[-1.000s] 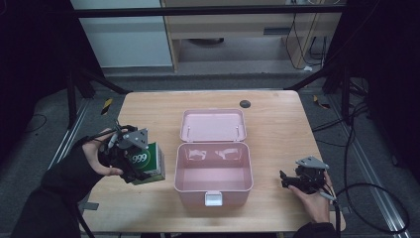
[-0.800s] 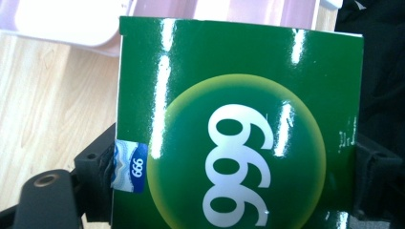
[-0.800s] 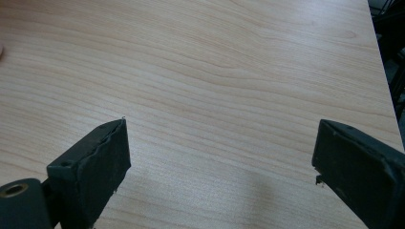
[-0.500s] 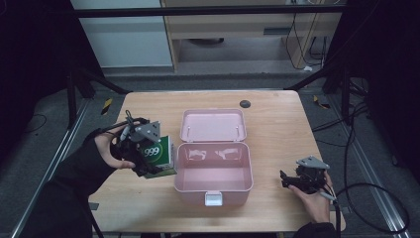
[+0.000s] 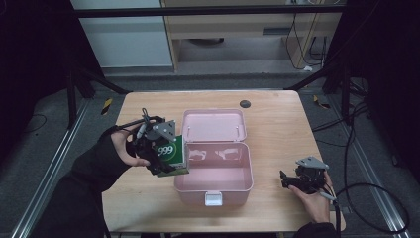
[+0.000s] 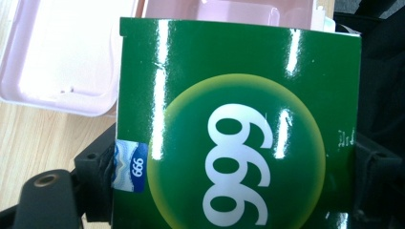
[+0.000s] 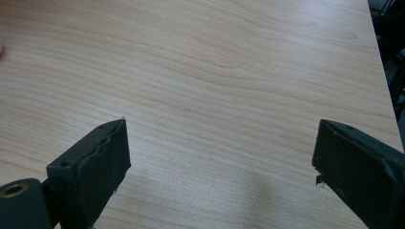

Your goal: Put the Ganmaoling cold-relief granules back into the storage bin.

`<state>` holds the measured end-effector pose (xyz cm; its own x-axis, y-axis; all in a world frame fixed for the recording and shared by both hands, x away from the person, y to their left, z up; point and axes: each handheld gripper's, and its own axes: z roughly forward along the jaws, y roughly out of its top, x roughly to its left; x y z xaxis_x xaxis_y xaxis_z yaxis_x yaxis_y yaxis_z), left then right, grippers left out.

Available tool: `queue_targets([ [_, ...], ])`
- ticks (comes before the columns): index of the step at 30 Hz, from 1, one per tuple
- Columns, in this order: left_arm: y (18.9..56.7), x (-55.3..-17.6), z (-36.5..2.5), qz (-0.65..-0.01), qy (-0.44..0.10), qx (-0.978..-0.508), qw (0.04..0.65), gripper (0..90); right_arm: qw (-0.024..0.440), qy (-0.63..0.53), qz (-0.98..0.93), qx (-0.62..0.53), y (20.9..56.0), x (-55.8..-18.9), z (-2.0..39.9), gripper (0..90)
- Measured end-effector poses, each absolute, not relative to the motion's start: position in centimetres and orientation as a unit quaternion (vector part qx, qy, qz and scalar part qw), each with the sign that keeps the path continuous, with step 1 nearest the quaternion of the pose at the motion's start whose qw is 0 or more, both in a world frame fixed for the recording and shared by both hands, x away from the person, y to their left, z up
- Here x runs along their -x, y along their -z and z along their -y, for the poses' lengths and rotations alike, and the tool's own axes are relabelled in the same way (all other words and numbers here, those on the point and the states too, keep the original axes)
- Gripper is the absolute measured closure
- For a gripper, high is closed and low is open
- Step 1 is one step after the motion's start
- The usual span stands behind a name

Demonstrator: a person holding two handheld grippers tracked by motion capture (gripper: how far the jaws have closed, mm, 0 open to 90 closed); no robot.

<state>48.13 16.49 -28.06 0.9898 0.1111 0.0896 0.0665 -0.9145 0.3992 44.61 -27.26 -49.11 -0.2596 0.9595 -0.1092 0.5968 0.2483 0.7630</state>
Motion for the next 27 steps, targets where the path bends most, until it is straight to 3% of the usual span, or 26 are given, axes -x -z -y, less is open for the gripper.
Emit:
queue_targets([
  [27, 29.4, -49.0, -11.8, -0.016, -0.039, -0.980, 0.193, 14.0, 0.293, -0.305, -0.736, -0.529, 49.3, -44.7, 27.2, 5.8],
])
